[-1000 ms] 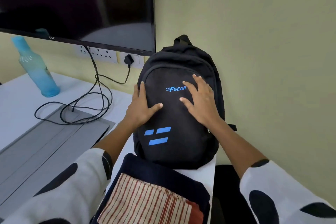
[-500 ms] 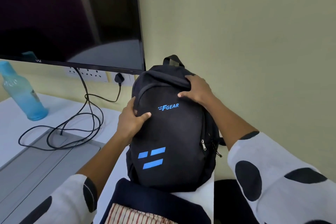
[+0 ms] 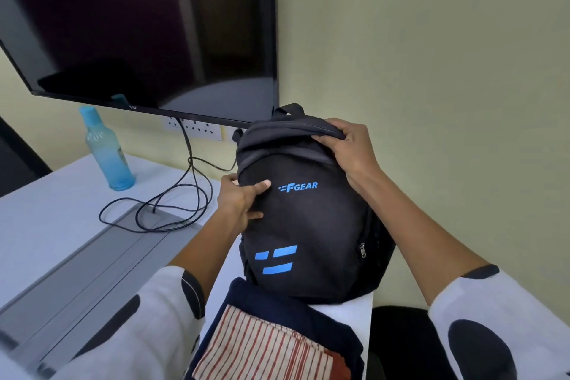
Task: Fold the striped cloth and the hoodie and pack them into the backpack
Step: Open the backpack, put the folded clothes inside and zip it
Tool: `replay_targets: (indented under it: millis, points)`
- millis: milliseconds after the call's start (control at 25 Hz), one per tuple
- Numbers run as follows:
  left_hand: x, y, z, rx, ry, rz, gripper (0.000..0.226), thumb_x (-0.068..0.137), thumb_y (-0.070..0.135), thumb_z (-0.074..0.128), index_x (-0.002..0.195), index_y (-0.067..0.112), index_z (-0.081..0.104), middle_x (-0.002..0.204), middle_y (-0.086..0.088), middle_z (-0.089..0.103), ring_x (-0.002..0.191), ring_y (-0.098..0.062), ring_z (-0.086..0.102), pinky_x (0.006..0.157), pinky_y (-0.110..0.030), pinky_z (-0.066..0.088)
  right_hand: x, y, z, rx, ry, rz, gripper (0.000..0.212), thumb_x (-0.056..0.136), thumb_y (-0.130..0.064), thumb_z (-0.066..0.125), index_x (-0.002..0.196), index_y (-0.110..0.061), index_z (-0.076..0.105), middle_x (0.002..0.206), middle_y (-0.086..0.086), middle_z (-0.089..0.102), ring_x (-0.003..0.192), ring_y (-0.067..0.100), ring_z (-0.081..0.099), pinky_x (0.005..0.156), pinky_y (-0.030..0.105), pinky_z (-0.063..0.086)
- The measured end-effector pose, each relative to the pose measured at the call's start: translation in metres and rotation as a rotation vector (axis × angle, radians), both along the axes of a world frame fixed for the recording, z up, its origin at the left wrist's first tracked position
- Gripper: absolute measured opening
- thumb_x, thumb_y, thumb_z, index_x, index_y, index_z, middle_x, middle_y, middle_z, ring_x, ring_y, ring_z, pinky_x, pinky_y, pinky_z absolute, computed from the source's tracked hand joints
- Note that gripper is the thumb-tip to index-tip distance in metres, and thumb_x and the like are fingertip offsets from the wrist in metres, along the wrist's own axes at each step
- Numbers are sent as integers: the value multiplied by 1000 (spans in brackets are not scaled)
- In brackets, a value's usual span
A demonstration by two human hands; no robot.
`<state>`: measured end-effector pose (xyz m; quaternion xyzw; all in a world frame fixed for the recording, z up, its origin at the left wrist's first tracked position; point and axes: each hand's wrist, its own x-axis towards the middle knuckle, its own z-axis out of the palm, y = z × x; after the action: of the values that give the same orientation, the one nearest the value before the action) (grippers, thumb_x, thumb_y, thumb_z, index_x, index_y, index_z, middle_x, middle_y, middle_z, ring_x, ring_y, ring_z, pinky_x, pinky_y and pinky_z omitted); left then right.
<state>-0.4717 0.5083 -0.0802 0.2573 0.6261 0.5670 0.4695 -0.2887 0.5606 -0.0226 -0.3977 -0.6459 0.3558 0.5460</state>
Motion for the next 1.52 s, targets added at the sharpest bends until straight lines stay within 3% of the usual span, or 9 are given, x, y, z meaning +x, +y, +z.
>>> replay_targets:
  millis: [200,600,720,840,960,1120,1320,1440,1520]
  points:
    - [-16,-27,28,154,-34,129,20,87,13,66,107,11,61,112,-10,64,92,-25,61,62,-37,54,-14,-39,43,72,96,60,21,77,7,68,96,-3,71,90,7,69,84,14,64,78,23,50]
    - [-119,-160,113,386,85,321,14,86,15,68,96,9,60,90,-1,62,87,-17,60,71,-40,56,-118,-159,123,194,172,254,24,74,6,70,88,-14,73,81,-4,72,82,10,66,83,27,53]
    - [-159,-223,115,376,139,344,22,85,18,69,103,8,62,100,-4,64,93,-19,63,70,-39,57,-153,-212,117,142,163,317,21,74,2,72,94,-5,74,90,6,73,89,18,68,90,37,54]
    - [-194,-287,111,355,210,350,8,85,17,68,88,13,63,89,-2,63,87,-17,62,65,-36,53,-183,-272,105,103,124,333,25,73,-4,76,98,-5,74,92,7,74,93,23,69,90,44,53]
    - [-226,-347,101,292,255,368,10,84,16,69,80,16,60,83,-2,62,83,-20,60,65,-39,51,-211,-340,86,25,87,411,21,74,-9,77,94,-10,75,88,5,74,90,25,69,86,46,54]
    - [-269,-428,71,176,273,418,9,81,16,72,84,19,64,93,-8,67,87,-26,62,70,-40,51,-251,-432,57,-6,-14,396,18,75,-15,77,92,-10,73,81,3,73,80,22,67,79,42,55]
    - [-288,-501,24,123,262,466,9,79,19,75,83,20,67,90,-7,68,84,-26,63,61,-33,49,-274,-506,18,-76,-80,353,16,78,-17,75,93,-14,71,81,-4,72,79,16,66,78,41,54]
    - [-294,-538,3,112,245,500,12,78,25,75,87,21,68,94,-7,70,94,-30,65,77,-41,56,-284,-539,2,-69,-137,378,14,80,-19,74,93,-16,70,80,-8,70,78,13,65,78,38,54]
    - [-288,-564,-4,96,303,499,32,78,34,73,106,21,66,109,-6,68,105,-25,63,93,-48,51,-287,-552,-5,-59,-148,386,13,81,-20,73,93,-17,69,77,-11,67,76,10,63,76,32,53]
